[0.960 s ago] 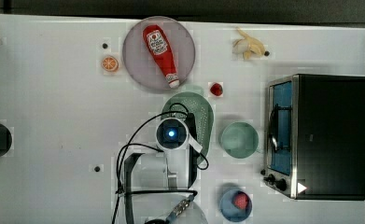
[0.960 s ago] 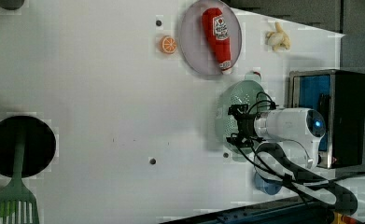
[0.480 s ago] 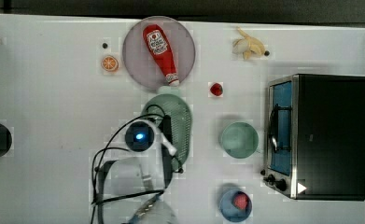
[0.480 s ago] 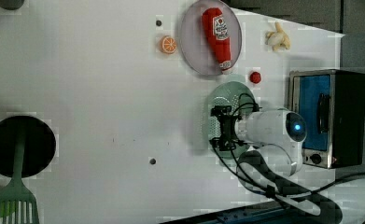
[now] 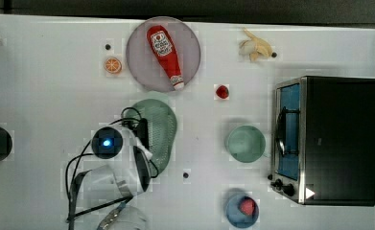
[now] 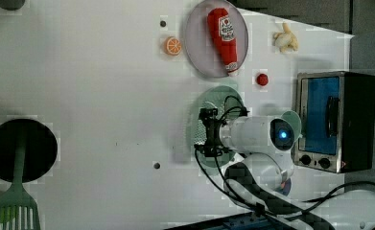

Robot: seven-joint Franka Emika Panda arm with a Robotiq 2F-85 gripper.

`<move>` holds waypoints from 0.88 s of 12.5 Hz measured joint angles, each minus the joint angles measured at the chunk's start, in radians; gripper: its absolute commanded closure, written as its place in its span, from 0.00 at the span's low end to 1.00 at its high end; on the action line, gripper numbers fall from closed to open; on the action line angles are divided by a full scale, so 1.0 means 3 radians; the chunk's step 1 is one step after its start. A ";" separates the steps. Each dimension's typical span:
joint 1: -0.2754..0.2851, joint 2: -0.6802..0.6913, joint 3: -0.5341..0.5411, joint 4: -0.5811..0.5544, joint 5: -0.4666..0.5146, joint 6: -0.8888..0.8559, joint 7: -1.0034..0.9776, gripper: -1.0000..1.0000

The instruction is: Drag strainer right to left.

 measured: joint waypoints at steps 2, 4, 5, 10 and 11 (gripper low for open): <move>0.0133 0.0110 -0.0017 0.0130 0.0083 -0.0003 0.0016 0.00; 0.0202 0.0146 -0.0004 0.0234 0.0170 -0.0150 0.0026 0.00; 0.0249 0.0174 -0.0015 0.0319 0.0239 -0.0169 0.0046 0.00; 0.0463 0.0340 -0.0072 0.0684 0.0510 -0.0329 0.0195 0.00; 0.0546 0.0348 -0.0122 0.0690 0.0530 -0.0339 0.0225 0.00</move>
